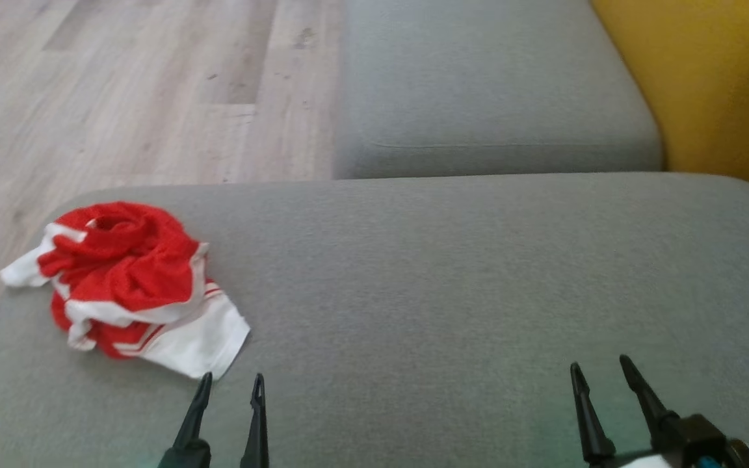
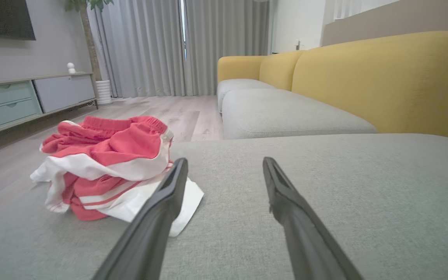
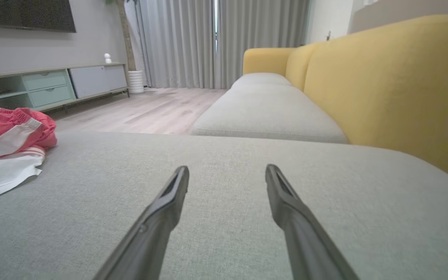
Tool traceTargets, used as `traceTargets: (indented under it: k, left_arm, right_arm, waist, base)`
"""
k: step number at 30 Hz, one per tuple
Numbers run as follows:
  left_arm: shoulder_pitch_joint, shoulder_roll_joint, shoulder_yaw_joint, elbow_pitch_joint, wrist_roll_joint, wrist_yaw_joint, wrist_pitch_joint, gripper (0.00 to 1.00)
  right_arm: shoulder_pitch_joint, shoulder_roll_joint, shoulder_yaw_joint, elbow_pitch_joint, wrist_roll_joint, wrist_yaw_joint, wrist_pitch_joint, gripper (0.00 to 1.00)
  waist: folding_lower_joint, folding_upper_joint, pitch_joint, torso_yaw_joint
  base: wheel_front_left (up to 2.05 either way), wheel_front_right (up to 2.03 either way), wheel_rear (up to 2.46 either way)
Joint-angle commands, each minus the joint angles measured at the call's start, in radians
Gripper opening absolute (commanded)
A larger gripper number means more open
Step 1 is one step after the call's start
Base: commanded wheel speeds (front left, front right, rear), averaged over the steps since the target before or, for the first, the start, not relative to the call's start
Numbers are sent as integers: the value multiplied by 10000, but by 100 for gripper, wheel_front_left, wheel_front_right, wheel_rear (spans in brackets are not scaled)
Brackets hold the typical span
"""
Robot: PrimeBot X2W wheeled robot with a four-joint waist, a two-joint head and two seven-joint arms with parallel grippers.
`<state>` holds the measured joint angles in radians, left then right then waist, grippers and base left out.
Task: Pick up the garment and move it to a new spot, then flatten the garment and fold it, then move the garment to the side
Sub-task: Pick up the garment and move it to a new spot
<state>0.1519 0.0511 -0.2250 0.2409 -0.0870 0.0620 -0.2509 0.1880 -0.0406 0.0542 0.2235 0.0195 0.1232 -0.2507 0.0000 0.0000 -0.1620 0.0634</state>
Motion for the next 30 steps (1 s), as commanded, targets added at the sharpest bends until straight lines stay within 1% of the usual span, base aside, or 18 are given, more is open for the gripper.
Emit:
traceTargets:
  k: [1, 4, 5, 12, 13, 15, 21, 27, 30]
  left_arm:
    - [-439, -8, 386, -333, 46, 58, -109, 100]
    - [-438, -8, 464, -301, 62, -35, -109, 100]
    - [-462, -8, 539, -244, -13, -159, -109, 100]
    - [-569, 0, 921, -237, 109, -289, -109, 100]
    - [-569, 0, 921, -237, 109, -289, -109, 100]
    - [-577, -1, 1060, -287, 137, -273, -109, 100]
    - [-585, -2, 1400, -760, 135, -39, -109, 100]
    - [-562, -6, 1583, -1129, 73, 285, -109, 100]
    - [-639, -7, 1602, -1278, 140, 316, -109, 100]
  right_arm:
    - [-201, -97, 226, -276, 82, 75, -111, 100]
    - [-179, -97, 271, -283, 140, 75, -111, 100]
    - [-185, -97, 285, -281, 197, 75, -111, 100]
    - [-366, -97, 397, -303, 364, 75, -111, 100]
    - [-366, -97, 397, -303, 364, 75, -111, 100]
    - [-491, -97, 480, -304, 361, 75, -111, 100]
    - [-1085, -97, 785, -203, 194, 75, -111, 100]
    - [-1445, -97, 983, -76, 80, 75, -111, 100]
    - [-1483, -97, 953, -87, 22, 75, -111, 100]
  waist:
    - [0, 0, 3, 417]
    - [0, 0, 21, 935]
    - [0, 0, 52, 1333]
    - [0, 0, 233, 2832]
    - [0, 0, 233, 2832]
    - [0, 0, 385, 3157]
    - [0, 0, 959, 3712]
    - [0, 0, 1289, 3968]
    - [0, 0, 1391, 4052]
  base:
    - [0, 0, 0]
    - [0, 0, 0]
    - [0, 0, 0]
    - [0, 0, 0]
    - [0, 0, 0]
    - [0, 0, 0]
    - [0, 0, 0]
    - [0, 0, 0]
    - [0, 0, 0]
